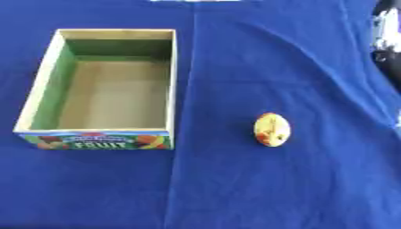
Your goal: Pick up objects on the table and place them in the box.
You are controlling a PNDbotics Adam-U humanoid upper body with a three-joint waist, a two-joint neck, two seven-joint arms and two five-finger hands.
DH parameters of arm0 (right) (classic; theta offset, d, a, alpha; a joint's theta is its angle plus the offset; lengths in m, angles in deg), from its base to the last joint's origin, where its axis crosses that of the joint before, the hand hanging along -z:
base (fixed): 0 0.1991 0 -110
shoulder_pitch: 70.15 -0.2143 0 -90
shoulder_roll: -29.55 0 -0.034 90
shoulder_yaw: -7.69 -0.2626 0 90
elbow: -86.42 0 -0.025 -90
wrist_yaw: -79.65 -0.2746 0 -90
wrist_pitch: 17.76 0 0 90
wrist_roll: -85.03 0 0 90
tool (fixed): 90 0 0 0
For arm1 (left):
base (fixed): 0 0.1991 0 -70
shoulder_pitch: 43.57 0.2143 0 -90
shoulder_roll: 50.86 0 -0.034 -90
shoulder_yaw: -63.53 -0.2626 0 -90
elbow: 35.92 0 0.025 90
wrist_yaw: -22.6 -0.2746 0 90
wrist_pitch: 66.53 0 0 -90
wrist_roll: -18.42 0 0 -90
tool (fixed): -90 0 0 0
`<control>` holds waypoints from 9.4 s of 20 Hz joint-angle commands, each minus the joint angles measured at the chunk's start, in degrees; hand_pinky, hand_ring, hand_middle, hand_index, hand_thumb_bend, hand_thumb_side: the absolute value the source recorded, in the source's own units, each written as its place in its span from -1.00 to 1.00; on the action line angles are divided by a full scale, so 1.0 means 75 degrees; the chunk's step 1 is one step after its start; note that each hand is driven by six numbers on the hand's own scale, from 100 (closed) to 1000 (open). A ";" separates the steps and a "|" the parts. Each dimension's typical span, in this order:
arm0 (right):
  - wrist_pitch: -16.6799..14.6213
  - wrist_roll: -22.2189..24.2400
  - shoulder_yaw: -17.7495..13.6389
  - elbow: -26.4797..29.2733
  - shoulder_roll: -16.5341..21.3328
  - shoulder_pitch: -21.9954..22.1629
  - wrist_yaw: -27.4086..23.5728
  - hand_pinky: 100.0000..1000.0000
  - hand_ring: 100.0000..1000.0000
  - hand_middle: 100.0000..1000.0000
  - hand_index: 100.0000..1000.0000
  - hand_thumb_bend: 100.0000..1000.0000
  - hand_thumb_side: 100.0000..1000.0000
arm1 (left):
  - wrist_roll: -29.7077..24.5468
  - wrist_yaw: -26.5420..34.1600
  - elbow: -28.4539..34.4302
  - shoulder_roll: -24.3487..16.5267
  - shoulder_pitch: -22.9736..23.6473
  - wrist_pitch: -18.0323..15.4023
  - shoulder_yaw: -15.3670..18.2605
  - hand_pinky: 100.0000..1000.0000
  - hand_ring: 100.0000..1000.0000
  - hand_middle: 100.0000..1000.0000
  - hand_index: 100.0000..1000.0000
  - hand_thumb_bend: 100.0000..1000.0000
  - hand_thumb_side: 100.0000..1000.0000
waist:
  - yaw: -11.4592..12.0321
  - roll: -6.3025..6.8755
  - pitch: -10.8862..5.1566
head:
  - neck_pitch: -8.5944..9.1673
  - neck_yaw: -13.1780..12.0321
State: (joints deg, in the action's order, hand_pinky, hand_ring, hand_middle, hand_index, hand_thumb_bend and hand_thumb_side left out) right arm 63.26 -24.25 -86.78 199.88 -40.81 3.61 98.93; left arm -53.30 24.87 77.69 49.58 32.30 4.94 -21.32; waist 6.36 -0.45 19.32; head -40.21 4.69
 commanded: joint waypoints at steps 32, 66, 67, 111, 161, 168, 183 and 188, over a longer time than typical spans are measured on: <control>0.2188 0.6685 0.2562 0.0150 0.3095 -0.1391 0.0034 0.84 0.73 0.82 1.00 -1.00 0.34 | -0.0180 0.0081 0.0131 -0.0140 0.0000 0.0067 -0.0135 0.00 0.62 0.61 0.39 -1.00 1.00 | 0.0071 -0.0044 -0.0275 | 0.0279 0.0186; 0.2425 0.7985 0.3566 -0.0674 0.2614 -0.1033 0.1634 0.77 0.74 0.81 1.00 -0.64 0.52 | -0.0267 0.0042 0.0131 -0.0110 -0.0034 0.0090 -0.0175 0.00 0.62 0.61 0.38 -1.00 0.98 | 0.0229 -0.0109 -0.0192 | 0.0236 0.0235; 0.2421 0.7969 0.3590 -0.0752 0.2588 -0.1036 0.1702 0.77 0.73 0.81 1.00 -0.64 0.53 | -0.0267 0.0041 0.0131 -0.0108 -0.0032 0.0092 -0.0174 0.00 0.62 0.61 0.38 -1.00 0.98 | 0.0231 -0.0107 -0.0189 | 0.0233 0.0236; 0.2053 0.7502 0.3529 -0.0701 0.2566 -0.0647 0.3112 0.54 0.53 0.14 0.70 -0.82 0.09 | -0.0523 0.0001 0.0131 -0.0078 0.0004 0.0125 -0.0212 0.00 0.62 0.62 0.37 -1.00 0.97 | 0.0211 -0.0097 -0.0129 | 0.0243 0.0229; 0.2174 0.5559 0.3870 -0.1708 -0.1008 -0.6002 0.4075 0.10 -0.08 -0.32 -0.21 -1.00 -0.80 | -0.0742 0.0249 0.0131 -0.0125 0.0029 0.0102 -0.0341 0.02 0.63 0.63 0.38 -1.00 0.97 | 0.0592 -0.0121 -0.0407 | 0.0131 0.0826; 0.1868 0.5108 0.3929 -0.3527 -0.2460 -0.6377 0.5128 0.08 -0.10 -0.33 -0.22 -1.00 -0.78 | -0.0772 0.0302 0.0131 -0.0128 0.0009 0.0066 -0.0376 0.02 0.63 0.63 0.39 -1.00 0.97 | 0.0709 -0.0134 -0.0391 | 0.0165 0.0961; 0.1360 0.4932 0.4063 -0.5269 -0.3584 -0.6040 0.5569 0.08 -0.07 -0.31 -0.21 -1.00 -0.78 | -0.0811 0.0397 0.0131 -0.0130 -0.0128 -0.0059 -0.0407 0.02 0.63 0.62 0.39 -1.00 0.97 | 0.0905 -0.0167 -0.0262 | 0.0206 0.0961; 0.1113 0.5505 0.4085 -0.5573 -0.3694 -0.6107 0.5420 0.18 0.04 -0.21 -0.13 -1.00 -0.78 | -0.0829 0.0414 0.0131 -0.0139 -0.0150 -0.0057 -0.0422 0.02 0.63 0.62 0.39 -1.00 0.96 | 0.0975 -0.0197 -0.0262 | 0.0215 0.1002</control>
State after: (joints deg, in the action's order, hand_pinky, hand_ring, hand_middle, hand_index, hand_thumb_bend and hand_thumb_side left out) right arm 72.05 16.00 -55.78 158.02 -68.49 -40.67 139.97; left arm -59.35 27.62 77.69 49.57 31.75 4.68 -24.45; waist 13.60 -2.27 18.33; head -39.14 11.95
